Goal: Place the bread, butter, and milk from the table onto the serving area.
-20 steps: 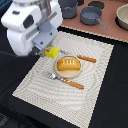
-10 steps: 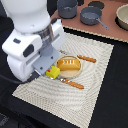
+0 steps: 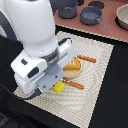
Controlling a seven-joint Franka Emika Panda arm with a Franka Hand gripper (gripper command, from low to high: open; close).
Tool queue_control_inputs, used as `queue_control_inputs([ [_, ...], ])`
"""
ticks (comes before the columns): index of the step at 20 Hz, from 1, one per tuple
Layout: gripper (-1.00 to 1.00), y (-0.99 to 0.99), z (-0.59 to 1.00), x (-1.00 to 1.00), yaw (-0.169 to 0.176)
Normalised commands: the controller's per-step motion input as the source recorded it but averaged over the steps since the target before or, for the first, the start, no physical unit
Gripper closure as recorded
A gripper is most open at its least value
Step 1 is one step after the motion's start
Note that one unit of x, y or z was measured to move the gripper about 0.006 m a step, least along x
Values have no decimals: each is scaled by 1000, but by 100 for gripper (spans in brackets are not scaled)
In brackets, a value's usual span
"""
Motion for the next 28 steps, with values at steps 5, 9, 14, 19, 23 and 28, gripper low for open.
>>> queue_control_inputs([
  [5,-100,-51,-62,449,-38],
  [9,-100,-54,0,471,-28],
  [14,-100,-114,135,526,-37],
  [19,-100,-20,877,130,-51],
  [23,-100,56,1000,-267,-76],
  [28,-100,255,871,-431,-52],
])
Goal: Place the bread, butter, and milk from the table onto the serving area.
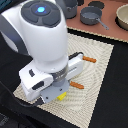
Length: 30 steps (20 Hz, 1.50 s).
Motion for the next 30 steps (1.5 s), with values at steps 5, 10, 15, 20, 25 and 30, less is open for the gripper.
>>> queue_control_inputs([
  [5,-100,450,544,-691,-43],
  [10,-100,595,262,-825,13],
  [15,-100,552,42,-686,46],
  [20,-100,564,29,-653,55],
  [25,-100,600,0,-646,57],
  [30,-100,609,-2,-626,53],
])
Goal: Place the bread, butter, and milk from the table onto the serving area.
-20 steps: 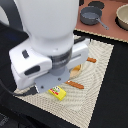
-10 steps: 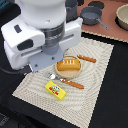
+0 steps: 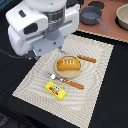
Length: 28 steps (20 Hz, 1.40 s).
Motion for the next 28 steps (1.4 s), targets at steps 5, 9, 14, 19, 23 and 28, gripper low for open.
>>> queue_control_inputs([
  [5,-100,587,-50,-662,70],
  [9,-100,556,-131,-695,74],
  [14,-100,515,-219,-718,84],
  [19,-100,485,-332,-759,82],
  [23,-100,473,-376,-772,80],
  [28,-100,473,-403,-793,73],
])
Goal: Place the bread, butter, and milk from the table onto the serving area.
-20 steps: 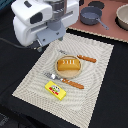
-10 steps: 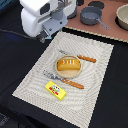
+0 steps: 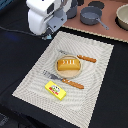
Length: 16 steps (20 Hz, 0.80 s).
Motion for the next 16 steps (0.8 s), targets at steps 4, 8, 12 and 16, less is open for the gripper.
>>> queue_control_inputs([
  [4,-100,449,-311,-796,72],
  [8,-100,427,-329,-830,68],
  [12,-100,385,-181,-905,57],
  [16,-100,366,43,-749,41],
])
